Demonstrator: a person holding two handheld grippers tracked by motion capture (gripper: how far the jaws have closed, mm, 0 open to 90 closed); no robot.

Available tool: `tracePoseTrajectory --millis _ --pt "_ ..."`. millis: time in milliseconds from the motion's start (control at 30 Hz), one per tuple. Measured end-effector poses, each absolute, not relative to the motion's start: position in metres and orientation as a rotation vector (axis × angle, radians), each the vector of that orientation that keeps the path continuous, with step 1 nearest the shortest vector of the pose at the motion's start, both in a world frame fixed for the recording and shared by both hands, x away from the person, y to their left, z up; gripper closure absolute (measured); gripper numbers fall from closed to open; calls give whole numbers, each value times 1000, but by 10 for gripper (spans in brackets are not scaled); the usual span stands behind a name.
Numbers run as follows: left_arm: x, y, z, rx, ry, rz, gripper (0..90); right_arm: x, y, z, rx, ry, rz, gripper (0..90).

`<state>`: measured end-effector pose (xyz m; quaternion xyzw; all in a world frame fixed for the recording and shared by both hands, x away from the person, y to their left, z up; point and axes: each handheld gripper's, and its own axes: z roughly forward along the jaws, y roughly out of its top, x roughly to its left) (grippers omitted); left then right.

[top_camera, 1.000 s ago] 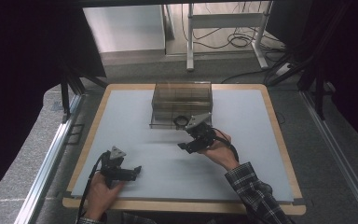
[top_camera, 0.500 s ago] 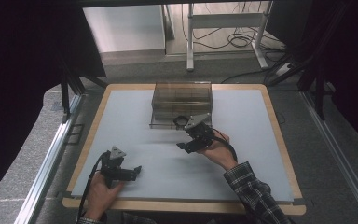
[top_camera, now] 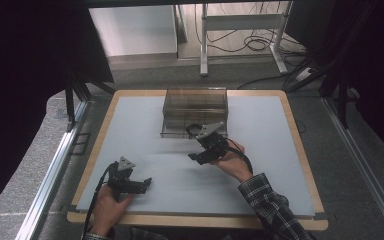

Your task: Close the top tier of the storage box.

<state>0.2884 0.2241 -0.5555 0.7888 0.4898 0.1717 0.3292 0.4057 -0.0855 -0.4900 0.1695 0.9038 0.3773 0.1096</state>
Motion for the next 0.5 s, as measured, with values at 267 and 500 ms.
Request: tracePoseTrajectory --millis 267,500 --pt "288 224 -556 2064 1282 449 0 408 -87 -489 507 2634 1125 284" --pt "288 224 -556 2064 1282 449 0 410 -87 -488 509 2625 1132 284"
